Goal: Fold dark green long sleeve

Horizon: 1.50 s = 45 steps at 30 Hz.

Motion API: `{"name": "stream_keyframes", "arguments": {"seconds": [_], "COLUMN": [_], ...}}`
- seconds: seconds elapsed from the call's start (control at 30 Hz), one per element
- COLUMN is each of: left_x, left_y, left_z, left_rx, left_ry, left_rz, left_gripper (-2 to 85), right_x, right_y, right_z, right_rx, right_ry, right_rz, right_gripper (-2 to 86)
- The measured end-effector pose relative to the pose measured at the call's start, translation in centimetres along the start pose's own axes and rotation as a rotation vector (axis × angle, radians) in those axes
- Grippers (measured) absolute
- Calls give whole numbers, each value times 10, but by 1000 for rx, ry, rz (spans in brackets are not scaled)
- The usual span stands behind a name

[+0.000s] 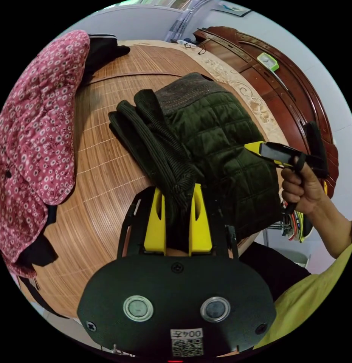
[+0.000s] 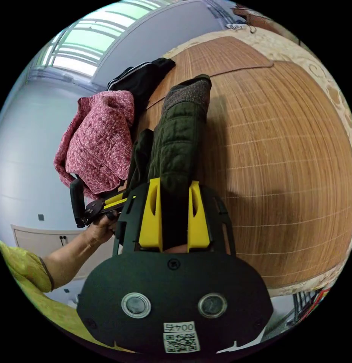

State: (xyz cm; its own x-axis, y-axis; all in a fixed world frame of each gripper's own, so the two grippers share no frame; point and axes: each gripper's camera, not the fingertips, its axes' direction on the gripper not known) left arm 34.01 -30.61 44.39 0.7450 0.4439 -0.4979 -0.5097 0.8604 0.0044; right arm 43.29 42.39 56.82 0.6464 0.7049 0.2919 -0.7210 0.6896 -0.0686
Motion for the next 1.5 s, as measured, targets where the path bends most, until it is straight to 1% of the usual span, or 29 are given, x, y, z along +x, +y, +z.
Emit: {"name": "stream_keyframes", "arguments": {"seconds": [0.07, 0.17, 0.37, 0.53, 0.67, 0.8, 0.87, 1.13, 1.17, 1.23, 1.33, 1.5], "left_x": [15, 39, 84, 128, 165, 211, 232, 339, 347, 376, 413, 458], "left_y": [5, 11, -7, -59, -106, -179, -218, -430, -445, -502, -566, -638], "left_z": [-21, -57, -121, -170, -193, -205, -206, -192, -191, -187, -183, -177], "left_rx": [20, 48, 68, 114, 151, 189, 206, 297, 302, 317, 314, 297], "left_ry": [-14, -43, -112, -183, -217, -212, -206, -120, -112, -78, -73, -11], "left_rz": [-35, -92, -116, -103, -111, -130, -124, -50, -44, -32, 11, 38], "left_gripper": [106, 105, 105, 104, 104, 103, 104, 103, 103, 103, 103, 103], "right_x": [-9, -9, 7, 30, 54, 88, 118, 235, 252, 274, 308, 359], "right_y": [-8, -19, -53, -98, -151, -207, -249, -383, -401, -426, -462, -498], "right_z": [-11, -20, -36, -57, -87, -118, -141, -230, -243, -261, -284, -309], "right_rx": [-11, -31, -44, -19, 6, 18, 32, 139, 158, 180, 199, 210], "right_ry": [9, -21, -97, -147, -141, -118, -97, -5, 5, 36, 83, 112], "right_rz": [-55, -82, -76, -93, -145, -181, -192, -178, -162, -157, -144, -90], "right_gripper": [109, 109, 108, 108, 108, 108, 107, 106, 107, 107, 108, 108]}}
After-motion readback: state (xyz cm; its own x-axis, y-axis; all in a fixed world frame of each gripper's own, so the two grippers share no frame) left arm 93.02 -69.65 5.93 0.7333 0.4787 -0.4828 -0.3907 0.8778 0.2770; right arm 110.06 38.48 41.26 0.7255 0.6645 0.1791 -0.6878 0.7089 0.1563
